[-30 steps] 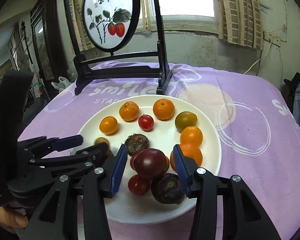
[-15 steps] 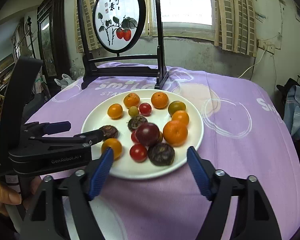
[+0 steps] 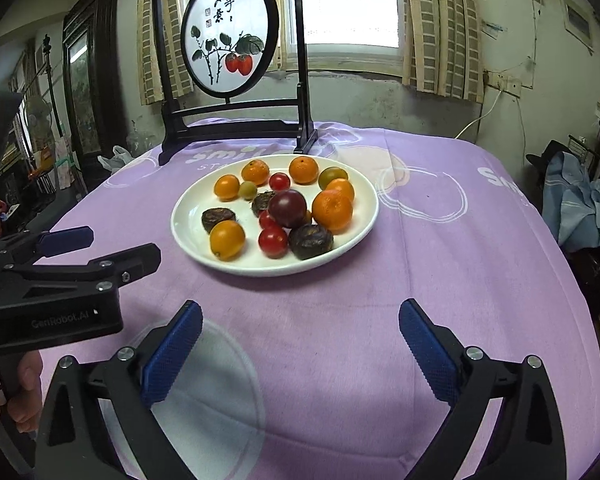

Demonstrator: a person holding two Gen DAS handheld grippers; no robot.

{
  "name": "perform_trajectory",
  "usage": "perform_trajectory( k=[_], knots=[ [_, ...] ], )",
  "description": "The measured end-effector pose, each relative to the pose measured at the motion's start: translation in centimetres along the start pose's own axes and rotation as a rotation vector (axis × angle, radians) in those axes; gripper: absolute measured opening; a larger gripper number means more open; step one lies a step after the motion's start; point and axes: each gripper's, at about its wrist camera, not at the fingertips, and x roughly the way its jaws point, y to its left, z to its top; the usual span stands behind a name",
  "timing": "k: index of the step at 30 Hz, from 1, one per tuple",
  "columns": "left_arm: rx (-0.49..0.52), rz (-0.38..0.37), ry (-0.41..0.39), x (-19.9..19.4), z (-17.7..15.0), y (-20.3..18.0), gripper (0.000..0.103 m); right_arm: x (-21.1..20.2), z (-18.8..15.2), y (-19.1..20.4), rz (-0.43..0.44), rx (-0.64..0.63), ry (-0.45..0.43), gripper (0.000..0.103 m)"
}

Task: Organize fruits

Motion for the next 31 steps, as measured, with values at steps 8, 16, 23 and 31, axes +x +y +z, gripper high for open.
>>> perform_trajectory(
  k=[8, 16, 23, 31],
  knots=[
    [0.003, 0.000, -0.020, -2.5, -2.2, 0.4, 0.093, -1.9, -1.5, 0.6, 0.017, 0.027, -0.014, 0.099],
    [-0.007, -0.003, -0.016, -3.5, -4.4, 0.9, 0.094, -2.8, -3.3, 1.4, 0.019, 0.018, -0.003, 0.099],
    [0.012, 0.006, -0.020, -3.7, -5.1, 0.7, 0.094, -2.6, -3.9, 1.2, 0.016, 0.018, 0.011, 0.099],
    [0.008, 0.026, 0.019, -1.9, -5.8, 1.1, 0.094, -1.5, -5.1, 0.4, 0.000, 0.030, 0.070, 0.099]
  ],
)
